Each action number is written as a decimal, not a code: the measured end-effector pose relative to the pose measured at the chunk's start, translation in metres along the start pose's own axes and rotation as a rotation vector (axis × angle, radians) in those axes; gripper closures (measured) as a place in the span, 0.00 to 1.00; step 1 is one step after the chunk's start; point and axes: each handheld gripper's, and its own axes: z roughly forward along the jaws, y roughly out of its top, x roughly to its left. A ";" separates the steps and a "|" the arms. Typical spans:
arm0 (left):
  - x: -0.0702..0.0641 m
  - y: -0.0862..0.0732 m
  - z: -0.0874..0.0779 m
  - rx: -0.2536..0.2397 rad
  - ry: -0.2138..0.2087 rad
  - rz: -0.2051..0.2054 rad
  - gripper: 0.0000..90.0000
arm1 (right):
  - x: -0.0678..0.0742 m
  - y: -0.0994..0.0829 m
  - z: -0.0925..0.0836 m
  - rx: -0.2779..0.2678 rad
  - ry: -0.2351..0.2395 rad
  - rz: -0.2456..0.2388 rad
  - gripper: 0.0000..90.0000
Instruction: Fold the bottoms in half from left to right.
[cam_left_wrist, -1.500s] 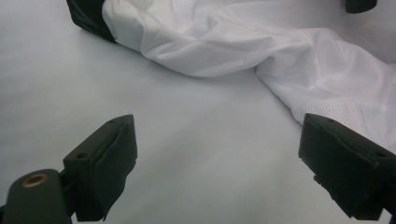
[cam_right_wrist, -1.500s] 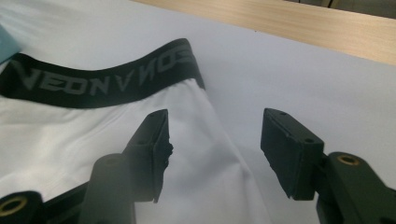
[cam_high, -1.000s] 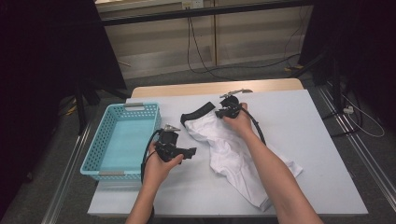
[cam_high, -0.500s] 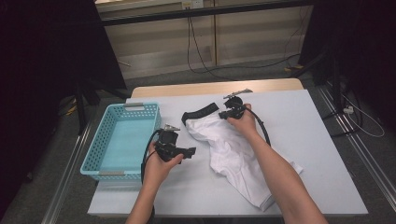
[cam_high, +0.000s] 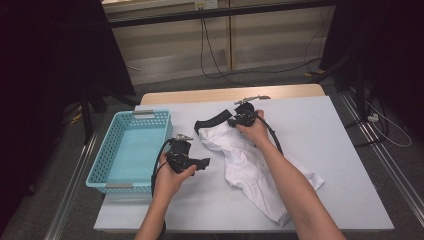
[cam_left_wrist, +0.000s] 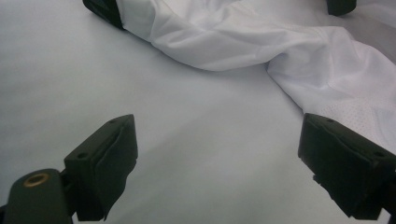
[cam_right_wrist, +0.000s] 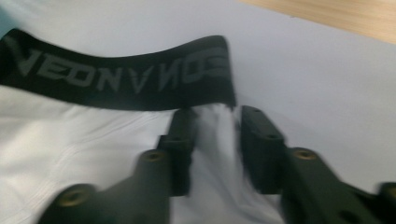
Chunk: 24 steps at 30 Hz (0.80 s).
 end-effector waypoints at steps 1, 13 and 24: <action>0.000 0.000 0.000 0.000 0.000 0.000 0.14 | 0.002 0.000 0.000 0.003 0.011 -0.006 0.91; 0.000 0.002 0.003 -0.007 0.015 -0.040 0.15 | 0.000 -0.003 -0.018 0.004 0.096 0.016 0.99; 0.011 0.024 0.014 -0.040 0.054 -0.129 0.19 | 0.000 -0.003 -0.036 -0.021 0.118 0.003 0.99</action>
